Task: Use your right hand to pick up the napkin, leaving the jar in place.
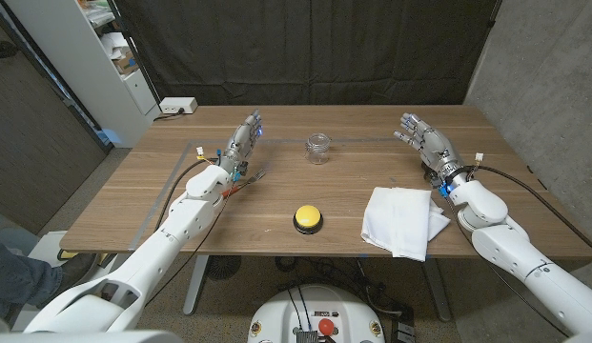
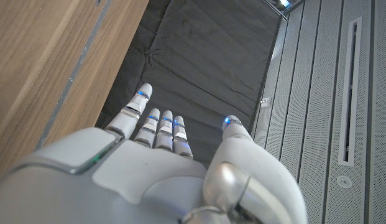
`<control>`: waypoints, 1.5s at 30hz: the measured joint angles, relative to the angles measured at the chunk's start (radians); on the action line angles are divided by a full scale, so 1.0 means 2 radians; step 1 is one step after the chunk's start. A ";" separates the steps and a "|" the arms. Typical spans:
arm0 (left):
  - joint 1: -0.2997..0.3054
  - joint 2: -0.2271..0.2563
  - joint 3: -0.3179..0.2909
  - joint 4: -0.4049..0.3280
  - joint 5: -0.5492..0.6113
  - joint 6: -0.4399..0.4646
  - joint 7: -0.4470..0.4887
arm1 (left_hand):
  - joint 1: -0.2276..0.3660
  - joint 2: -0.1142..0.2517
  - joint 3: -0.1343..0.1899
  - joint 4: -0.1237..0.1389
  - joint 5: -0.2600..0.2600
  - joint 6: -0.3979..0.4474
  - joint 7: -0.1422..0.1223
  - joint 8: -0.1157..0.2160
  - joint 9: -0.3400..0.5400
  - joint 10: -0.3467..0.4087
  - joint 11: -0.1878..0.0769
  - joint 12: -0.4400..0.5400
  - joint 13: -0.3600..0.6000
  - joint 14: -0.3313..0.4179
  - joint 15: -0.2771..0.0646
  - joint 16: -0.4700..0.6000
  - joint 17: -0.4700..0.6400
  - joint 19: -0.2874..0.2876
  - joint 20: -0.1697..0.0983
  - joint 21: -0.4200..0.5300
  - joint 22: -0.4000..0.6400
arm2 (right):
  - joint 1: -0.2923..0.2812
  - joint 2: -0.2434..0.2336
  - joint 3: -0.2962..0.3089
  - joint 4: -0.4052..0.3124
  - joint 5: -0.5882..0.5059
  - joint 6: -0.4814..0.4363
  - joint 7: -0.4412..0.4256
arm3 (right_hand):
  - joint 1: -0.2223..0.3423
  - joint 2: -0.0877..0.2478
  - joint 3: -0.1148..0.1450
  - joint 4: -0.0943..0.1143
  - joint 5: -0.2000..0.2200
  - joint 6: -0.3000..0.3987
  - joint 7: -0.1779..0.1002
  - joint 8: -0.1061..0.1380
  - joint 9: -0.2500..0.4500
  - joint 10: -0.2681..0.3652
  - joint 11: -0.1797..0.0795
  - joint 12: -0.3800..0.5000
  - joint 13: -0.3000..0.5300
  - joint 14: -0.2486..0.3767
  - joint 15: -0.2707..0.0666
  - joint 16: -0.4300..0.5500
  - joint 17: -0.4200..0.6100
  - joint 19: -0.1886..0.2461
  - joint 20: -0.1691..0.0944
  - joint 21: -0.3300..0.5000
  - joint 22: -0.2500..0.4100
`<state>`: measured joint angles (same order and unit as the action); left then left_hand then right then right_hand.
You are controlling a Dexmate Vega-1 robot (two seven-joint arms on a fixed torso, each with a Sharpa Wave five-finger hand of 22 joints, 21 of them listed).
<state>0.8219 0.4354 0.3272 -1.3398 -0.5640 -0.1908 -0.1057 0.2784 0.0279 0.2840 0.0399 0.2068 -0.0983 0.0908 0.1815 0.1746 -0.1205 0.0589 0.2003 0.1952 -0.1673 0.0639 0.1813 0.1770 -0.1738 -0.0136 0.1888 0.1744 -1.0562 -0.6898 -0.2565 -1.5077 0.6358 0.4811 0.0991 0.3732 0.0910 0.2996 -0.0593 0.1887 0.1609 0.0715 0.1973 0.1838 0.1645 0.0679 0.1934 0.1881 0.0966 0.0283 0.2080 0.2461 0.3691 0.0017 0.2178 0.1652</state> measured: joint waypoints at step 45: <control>0.003 0.010 0.002 -0.015 -0.008 0.010 -0.003 | 0.002 0.002 0.000 -0.004 -0.002 0.000 0.000 0.000 0.000 0.000 0.000 0.000 -0.002 0.000 0.000 0.000 0.001 0.003 0.003 0.000 0.000 | -0.070 -0.034 0.027 -0.031 -0.023 0.049 0.000 | 0.002 0.002 -0.002 -0.006 0.000 0.006 -0.006 0.000 0.000 0.006 -0.003 0.000 0.000 0.004 -0.004 0.004 -0.002 0.003 0.000 -0.006 0.000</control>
<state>0.8280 0.4563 0.3311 -1.3695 -0.5802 -0.1709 -0.1113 0.2824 0.0319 0.2838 0.0316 0.2024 -0.0983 0.0909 0.1815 0.1746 -0.1205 0.0589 0.2003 0.1906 -0.1673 0.0639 0.1812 0.1795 -0.1685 -0.0085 0.1887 0.1744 -1.1971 -0.7570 -0.2024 -1.5699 0.5894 0.5787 0.0993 0.3771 0.0950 0.2955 -0.0717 0.1887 0.1735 0.0589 0.1973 0.1837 0.1772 0.0628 0.1934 0.1880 0.1055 0.0194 0.2157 0.2416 0.3760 0.0018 0.2068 0.1652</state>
